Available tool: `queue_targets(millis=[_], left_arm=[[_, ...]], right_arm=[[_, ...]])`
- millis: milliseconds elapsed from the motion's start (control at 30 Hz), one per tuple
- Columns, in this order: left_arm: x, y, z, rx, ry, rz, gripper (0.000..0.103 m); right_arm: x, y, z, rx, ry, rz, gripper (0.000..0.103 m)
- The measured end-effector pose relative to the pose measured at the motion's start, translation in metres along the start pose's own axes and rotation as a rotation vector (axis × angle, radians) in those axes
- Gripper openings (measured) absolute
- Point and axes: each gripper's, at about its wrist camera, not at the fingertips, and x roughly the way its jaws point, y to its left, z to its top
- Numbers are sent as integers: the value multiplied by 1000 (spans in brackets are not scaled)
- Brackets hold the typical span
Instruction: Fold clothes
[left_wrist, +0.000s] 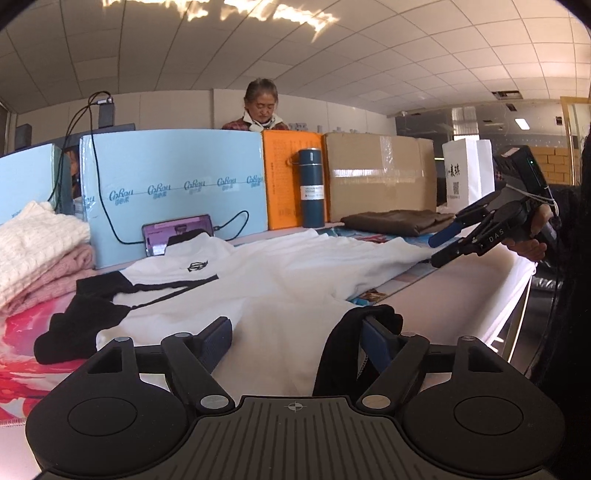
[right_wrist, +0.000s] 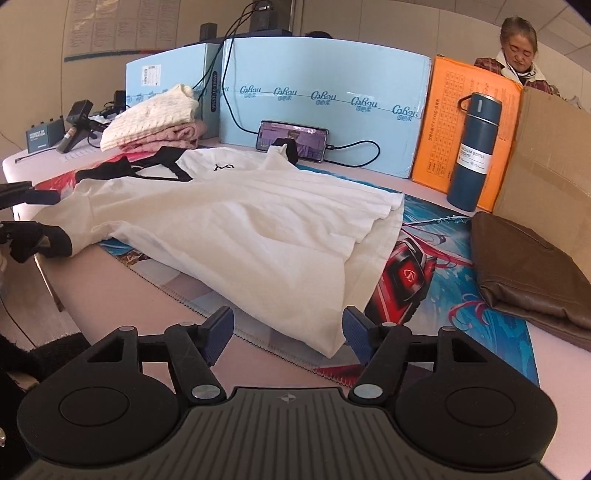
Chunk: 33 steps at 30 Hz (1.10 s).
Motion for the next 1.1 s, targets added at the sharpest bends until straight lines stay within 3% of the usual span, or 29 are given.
queue_targets(millis=[300,500,567,600,667,700,733,767,867,1100], left_arm=[[12,-24,2,52,-18,-104,82],[30,-49,-3,124,3,-49,82],[29,-44,-5,101,4,-32,82],[27,-40,-4,79,2,-25,79],[25,-29,-2,39,-4,-6,46],[24,-24,-1,23,-7,3,35],[24,-20,0,9,-9,12,12],[23,-18,2,5,-15,13,8],[18,-21,10,29,-51,-43,8],[0,-23,23,39,-54,-177,8]], right_arm=[[24,20,14,-93,9,29,63],[38,38,24,-134,-11,87,63],[38,38,25,-139,-10,85,63],[38,36,25,-137,-7,78,63],[35,25,22,-118,10,24,62],[33,20,21,-107,18,-5,61],[30,13,19,-87,25,-24,56],[28,8,18,-72,29,-36,36],[23,4,12,-57,36,-36,6],[-18,8,6,-51,-16,-47,3]])
